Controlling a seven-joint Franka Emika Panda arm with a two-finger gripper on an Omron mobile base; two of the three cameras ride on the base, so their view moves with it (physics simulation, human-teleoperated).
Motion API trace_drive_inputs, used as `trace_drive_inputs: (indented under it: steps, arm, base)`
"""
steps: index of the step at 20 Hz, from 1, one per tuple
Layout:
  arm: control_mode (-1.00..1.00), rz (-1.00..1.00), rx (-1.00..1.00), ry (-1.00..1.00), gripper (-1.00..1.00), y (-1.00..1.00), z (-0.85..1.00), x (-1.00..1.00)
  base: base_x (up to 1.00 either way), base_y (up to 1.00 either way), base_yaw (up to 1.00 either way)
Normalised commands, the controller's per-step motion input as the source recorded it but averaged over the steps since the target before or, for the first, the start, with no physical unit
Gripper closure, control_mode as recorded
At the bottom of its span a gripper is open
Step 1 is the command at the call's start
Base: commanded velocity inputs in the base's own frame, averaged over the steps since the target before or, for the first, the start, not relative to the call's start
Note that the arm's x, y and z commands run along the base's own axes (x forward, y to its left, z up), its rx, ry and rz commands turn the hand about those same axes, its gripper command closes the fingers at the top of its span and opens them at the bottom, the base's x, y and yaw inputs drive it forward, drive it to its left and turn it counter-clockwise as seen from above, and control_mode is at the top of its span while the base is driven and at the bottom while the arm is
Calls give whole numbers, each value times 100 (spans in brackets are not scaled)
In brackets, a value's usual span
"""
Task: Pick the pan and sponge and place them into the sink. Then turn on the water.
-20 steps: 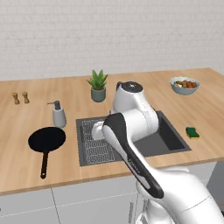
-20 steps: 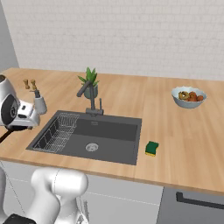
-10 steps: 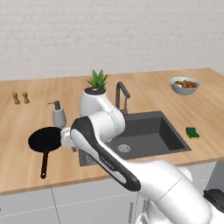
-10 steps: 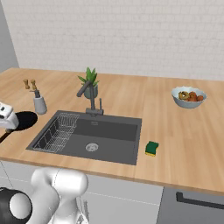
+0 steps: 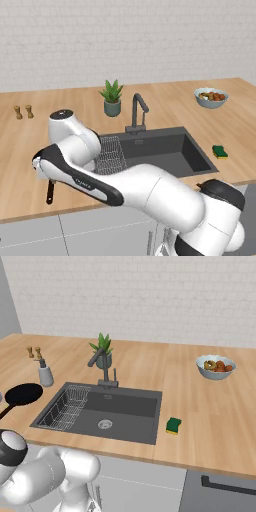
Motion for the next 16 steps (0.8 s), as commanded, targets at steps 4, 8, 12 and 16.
trace_drive_inputs:
  steps: [4,8,12,16]
  arm:
    - [-100,-1,-10,1,-100,32,-41,30]
    - [-100,0,-7,0,-100,13,-44,47]
    - [-100,-1,-3,0,-100,7,-45,50]
    - [-100,-3,0,0,-100,20,-47,52]
  base:
    - [0,0,0]
    - [0,0,0]
    - [0,0,0]
    - [0,0,0]
